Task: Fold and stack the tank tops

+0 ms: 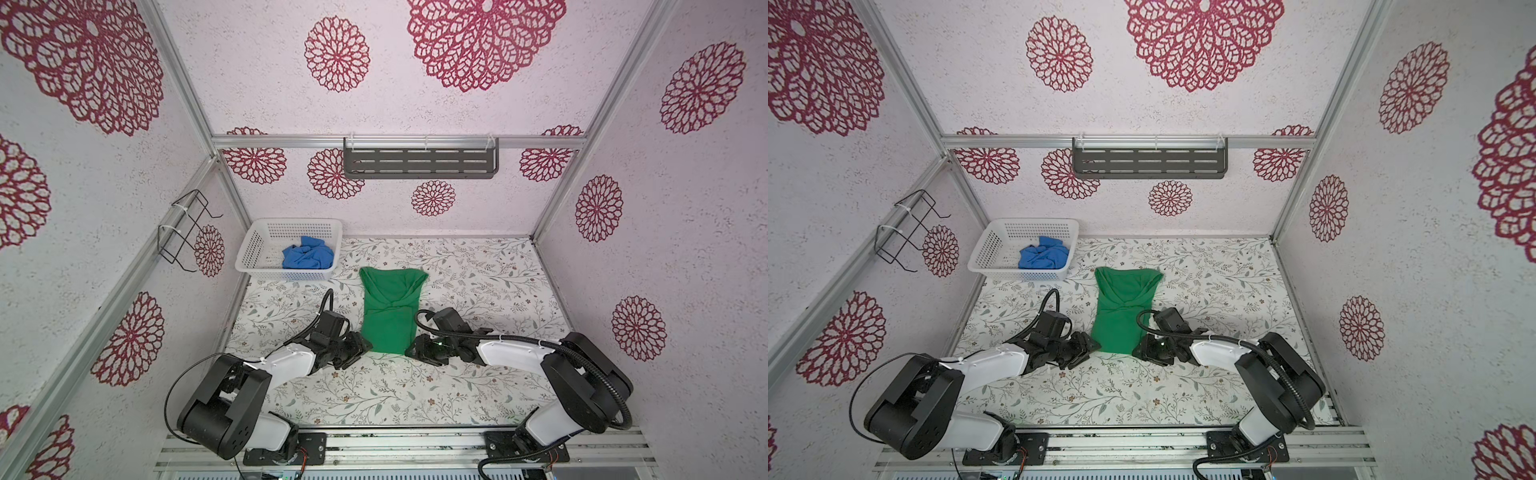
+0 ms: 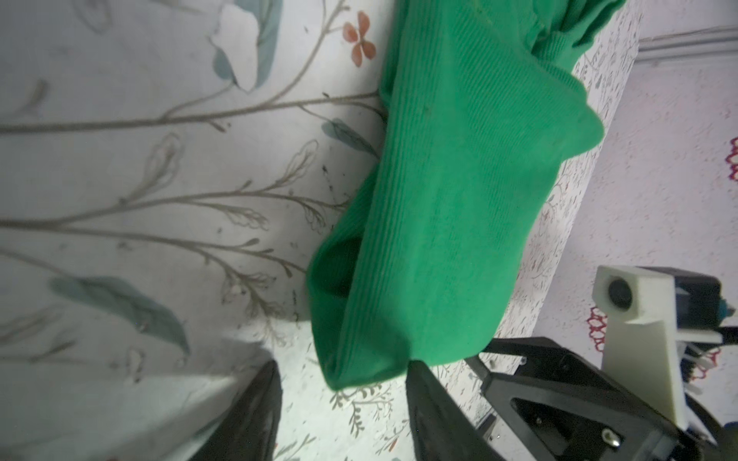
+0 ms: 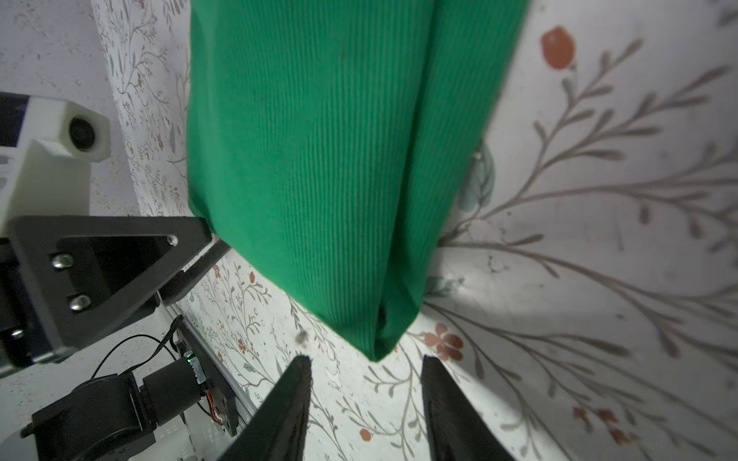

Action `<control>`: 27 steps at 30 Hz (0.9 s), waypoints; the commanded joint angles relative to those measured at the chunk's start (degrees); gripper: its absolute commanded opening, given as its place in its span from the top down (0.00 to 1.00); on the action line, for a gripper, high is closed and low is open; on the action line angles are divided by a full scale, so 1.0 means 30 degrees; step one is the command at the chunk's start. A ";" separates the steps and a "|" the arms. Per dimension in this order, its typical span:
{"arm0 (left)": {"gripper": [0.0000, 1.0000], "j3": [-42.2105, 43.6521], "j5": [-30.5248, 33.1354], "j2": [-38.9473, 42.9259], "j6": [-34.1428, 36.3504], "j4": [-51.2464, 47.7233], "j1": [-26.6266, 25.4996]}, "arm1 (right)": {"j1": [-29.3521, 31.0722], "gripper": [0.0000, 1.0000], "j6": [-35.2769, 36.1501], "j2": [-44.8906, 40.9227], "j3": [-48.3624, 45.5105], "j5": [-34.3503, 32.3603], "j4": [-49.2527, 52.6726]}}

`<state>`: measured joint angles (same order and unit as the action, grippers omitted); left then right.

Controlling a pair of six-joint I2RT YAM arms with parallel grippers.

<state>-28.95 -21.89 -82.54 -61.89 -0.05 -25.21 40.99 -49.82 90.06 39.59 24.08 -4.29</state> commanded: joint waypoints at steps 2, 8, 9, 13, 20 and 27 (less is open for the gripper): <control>0.55 -0.0177 0.0324 -0.0522 -0.0515 0.1009 -0.0107 | 0.0273 0.52 -0.0749 0.0402 0.0073 -0.0255 -0.1204; 0.64 -0.0402 0.0644 -0.0763 -0.0306 0.1018 -0.0122 | 0.0902 0.70 -0.1147 0.0813 0.0501 -0.1196 -0.0784; 0.66 -0.0524 0.0757 -0.0815 -0.0189 0.0973 -0.0124 | 0.0960 0.74 -0.1085 0.0851 0.0636 -0.1376 -0.0523; 0.78 -0.1362 0.0966 -0.1550 0.0279 0.0883 -0.0136 | 0.1123 0.88 -0.0443 0.0728 0.1300 -0.2107 0.0893; 1.00 -0.2093 0.1328 -0.1090 0.0948 -0.0374 -0.0381 | 0.1262 1.00 0.0423 0.0110 0.1901 -0.3342 0.3033; 1.00 -0.2538 0.2576 -0.0127 0.2139 -0.3452 -0.0937 | 0.1708 1.00 0.0945 -0.0427 0.2003 -0.3792 0.4287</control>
<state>-35.29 -17.17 -84.20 -57.89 -5.56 -27.20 45.25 -48.90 91.24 44.36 14.98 4.64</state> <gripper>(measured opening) 0.057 0.043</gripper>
